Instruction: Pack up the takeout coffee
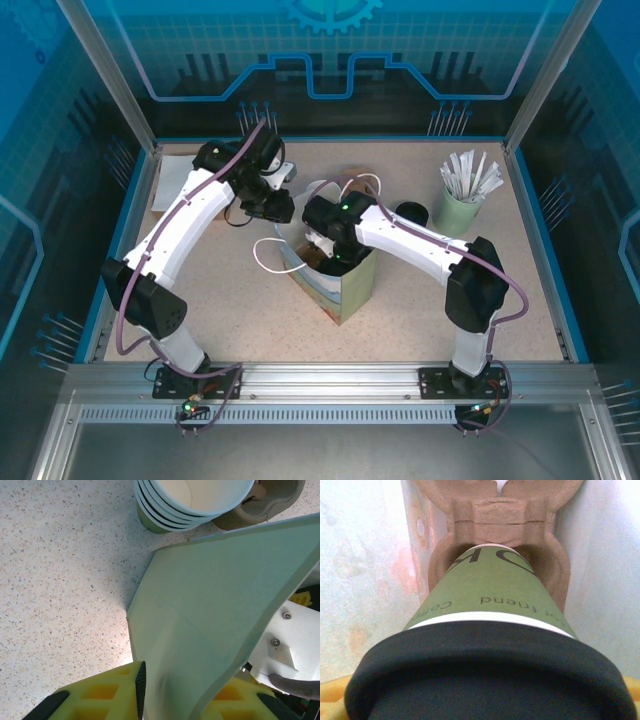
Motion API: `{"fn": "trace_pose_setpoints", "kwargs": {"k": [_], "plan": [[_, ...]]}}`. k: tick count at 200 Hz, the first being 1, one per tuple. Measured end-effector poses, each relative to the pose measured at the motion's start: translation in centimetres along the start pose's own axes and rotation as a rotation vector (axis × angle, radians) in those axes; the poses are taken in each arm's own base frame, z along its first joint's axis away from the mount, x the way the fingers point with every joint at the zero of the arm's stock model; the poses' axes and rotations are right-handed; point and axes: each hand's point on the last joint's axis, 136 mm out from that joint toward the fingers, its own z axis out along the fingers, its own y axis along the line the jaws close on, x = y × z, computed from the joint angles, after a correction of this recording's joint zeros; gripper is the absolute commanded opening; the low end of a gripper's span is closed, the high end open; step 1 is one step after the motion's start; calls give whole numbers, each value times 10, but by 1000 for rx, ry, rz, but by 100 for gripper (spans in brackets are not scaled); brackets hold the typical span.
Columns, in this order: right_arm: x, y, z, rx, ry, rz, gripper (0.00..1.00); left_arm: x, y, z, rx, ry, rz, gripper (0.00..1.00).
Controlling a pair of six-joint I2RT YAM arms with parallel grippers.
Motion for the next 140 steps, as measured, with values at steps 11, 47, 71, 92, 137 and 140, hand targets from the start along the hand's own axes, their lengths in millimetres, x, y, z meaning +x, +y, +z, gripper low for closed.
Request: {"fn": "trace_pose_setpoints", "kwargs": {"k": [11, 47, 71, 92, 137, 140], "plan": [[0, 0, 0, 0, 0, 0, 85, 0, 0, 0, 0, -2, 0, 27], [0, 0, 0, 0, 0, 0, 85, 0, 0, 0, 0, -1, 0, 27], [0, 0, 0, 0, 2, -1, 85, 0, 0, 0, 0, -1, 0, 27], [0, 0, 1, 0, 2, -2, 85, 0, 0, 0, 0, -1, 0, 27], [1, 0, 1, 0, 3, -3, 85, 0, 0, 0, 0, -2, 0, 26], [1, 0, 1, 0, 3, -3, 85, 0, 0, 0, 0, -1, 0, 25]]}}
